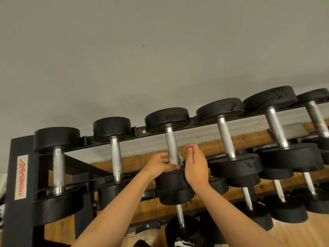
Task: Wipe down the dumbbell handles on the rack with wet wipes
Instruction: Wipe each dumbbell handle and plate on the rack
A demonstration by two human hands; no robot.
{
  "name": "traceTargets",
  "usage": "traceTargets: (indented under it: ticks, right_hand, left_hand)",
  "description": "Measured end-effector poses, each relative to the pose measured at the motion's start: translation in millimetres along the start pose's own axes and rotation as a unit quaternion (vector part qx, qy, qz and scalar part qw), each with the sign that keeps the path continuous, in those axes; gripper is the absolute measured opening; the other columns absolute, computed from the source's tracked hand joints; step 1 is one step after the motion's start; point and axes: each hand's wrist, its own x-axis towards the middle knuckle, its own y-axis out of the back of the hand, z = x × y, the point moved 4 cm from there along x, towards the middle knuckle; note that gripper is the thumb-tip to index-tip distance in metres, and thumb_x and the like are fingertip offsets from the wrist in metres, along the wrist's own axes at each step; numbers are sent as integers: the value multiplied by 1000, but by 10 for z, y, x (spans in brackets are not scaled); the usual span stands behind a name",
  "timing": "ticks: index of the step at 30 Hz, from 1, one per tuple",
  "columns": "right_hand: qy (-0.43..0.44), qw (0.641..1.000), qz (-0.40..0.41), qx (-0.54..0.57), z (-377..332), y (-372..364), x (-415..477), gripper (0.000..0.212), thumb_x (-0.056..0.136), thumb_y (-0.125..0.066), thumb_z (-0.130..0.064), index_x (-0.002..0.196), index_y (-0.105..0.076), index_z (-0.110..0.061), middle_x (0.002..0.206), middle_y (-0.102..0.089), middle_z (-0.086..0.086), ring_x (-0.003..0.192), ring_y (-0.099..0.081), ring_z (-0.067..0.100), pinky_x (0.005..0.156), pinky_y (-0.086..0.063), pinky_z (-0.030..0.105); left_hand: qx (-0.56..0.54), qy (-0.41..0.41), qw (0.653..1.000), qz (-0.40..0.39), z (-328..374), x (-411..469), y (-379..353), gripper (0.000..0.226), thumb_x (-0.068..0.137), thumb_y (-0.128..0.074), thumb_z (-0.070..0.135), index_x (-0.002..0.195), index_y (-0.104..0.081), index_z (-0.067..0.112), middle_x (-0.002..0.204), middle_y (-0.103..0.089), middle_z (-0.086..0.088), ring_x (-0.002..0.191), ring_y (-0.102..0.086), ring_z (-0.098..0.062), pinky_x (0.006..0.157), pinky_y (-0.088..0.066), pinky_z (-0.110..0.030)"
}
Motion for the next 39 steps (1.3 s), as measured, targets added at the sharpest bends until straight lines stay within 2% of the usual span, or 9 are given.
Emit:
traceTargets:
  ticks: [7,11,15,19,21,25,33,36,39]
  right_hand:
    - [8,1000,0,11,-4,6,-4,26,104,-35,-26,114,-58,-18,100,-63,-3,93,-58,11,78,-48,28]
    - [5,1000,-4,10,-11,7,-6,26,104,-35,-26,114,-58,-18,101,-62,-2,93,-58,10,79,-47,27]
    - [8,1000,-2,9,-9,9,0,26,104,-35,-26,114,-58,-18,100,-62,-2,93,-58,11,78,-48,28]
    - [7,1000,-6,1,-15,12,2,25,104,-36,-26,113,-58,-19,99,-62,-2,92,-58,10,77,-47,27]
    - [6,1000,-8,0,-13,10,1,24,104,-36,-26,113,-57,-19,99,-62,-2,91,-57,9,76,-46,25]
    - [8,1000,-4,4,-11,9,3,26,104,-36,-26,112,-58,-16,98,-62,-2,90,-58,10,74,-47,26]
    - [12,1000,-8,2,-21,17,2,25,104,-36,-26,112,-58,-16,96,-62,-1,89,-58,11,75,-49,29]
    - [13,1000,-5,1,-23,13,3,26,103,-37,-26,113,-58,-16,97,-63,-2,90,-59,11,76,-50,29]
    - [13,1000,-3,6,-24,9,5,25,103,-37,-26,112,-59,-16,96,-63,-2,88,-59,11,76,-51,31]
  left_hand:
    - [23,23,999,4,17,6,10,39,67,-88,32,99,-72,15,100,-75,-1,97,-69,-18,97,-53,-42]
    - [22,12,999,35,-37,-35,98,21,72,-86,22,86,-73,14,96,-74,-8,95,-68,-23,94,-53,-44]
    - [7,15,1000,1,49,6,-23,46,67,-88,32,106,-71,15,101,-75,1,98,-69,-16,98,-53,-40]
    - [60,15,998,16,33,15,63,34,69,-86,34,91,-74,12,93,-74,-6,92,-69,-22,91,-55,-42]
    - [55,6,998,24,13,3,98,30,72,-85,30,91,-74,10,94,-74,-8,92,-69,-23,92,-55,-44]
    - [-6,-18,998,53,109,8,14,34,76,-82,23,101,-70,4,96,-76,-7,91,-72,-19,91,-56,-43]
    - [38,-14,996,77,119,24,47,40,74,-83,33,91,-69,-1,90,-74,-16,87,-70,-29,85,-57,-43]
    - [-6,-46,992,114,237,32,43,33,77,-82,29,82,-66,0,81,-71,-16,80,-69,-30,78,-56,-41]
    - [-24,-56,986,155,189,11,14,50,77,-79,40,90,-66,-7,87,-69,-24,85,-68,-37,79,-56,-48]
